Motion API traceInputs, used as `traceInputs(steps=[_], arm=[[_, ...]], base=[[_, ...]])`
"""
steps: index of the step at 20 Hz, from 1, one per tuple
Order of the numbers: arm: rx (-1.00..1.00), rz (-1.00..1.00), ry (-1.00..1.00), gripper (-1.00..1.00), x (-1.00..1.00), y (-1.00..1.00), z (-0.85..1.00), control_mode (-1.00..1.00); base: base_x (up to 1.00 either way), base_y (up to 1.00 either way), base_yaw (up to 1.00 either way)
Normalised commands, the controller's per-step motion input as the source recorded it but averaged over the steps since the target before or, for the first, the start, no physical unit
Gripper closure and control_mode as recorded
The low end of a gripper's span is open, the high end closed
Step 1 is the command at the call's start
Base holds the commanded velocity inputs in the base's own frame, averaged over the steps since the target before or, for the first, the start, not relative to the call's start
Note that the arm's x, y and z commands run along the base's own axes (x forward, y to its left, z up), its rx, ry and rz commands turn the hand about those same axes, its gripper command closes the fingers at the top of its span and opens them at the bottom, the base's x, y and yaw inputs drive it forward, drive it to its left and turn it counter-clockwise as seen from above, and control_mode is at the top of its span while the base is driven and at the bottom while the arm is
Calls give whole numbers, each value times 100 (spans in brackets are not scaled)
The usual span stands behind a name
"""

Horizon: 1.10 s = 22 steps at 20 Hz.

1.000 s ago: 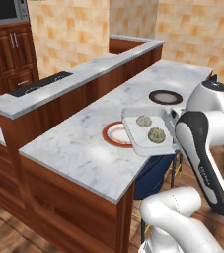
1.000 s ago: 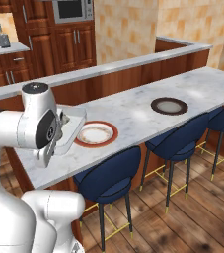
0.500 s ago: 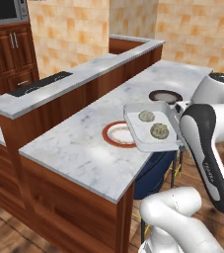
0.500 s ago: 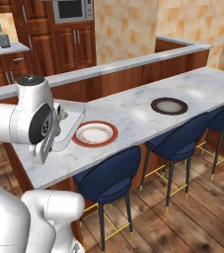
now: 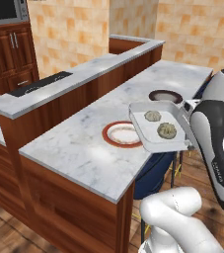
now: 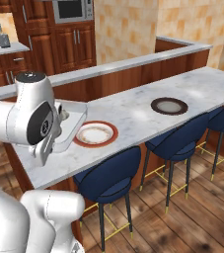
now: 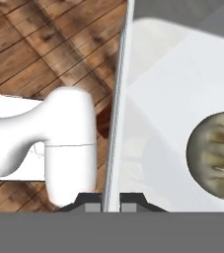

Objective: Place two dumplings into each of the tupperware containers and then place the containers in the fridge.

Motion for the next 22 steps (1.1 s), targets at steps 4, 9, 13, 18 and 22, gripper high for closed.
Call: traceInputs(steps=[4, 9, 13, 18, 22], arm=[[-3, 0, 0, 100, -49, -2, 14, -100], [0, 0, 0, 100, -4, -12, 9, -100], [0, 0, 0, 100, 0, 0, 0, 100], [0, 0, 0, 100, 0, 0, 0, 100], [0, 0, 0, 100, 0, 0, 0, 100]], base=[[0, 0, 0], [0, 0, 0], [-52, 22, 18], [-96, 97, 52], [-100, 100, 40]])
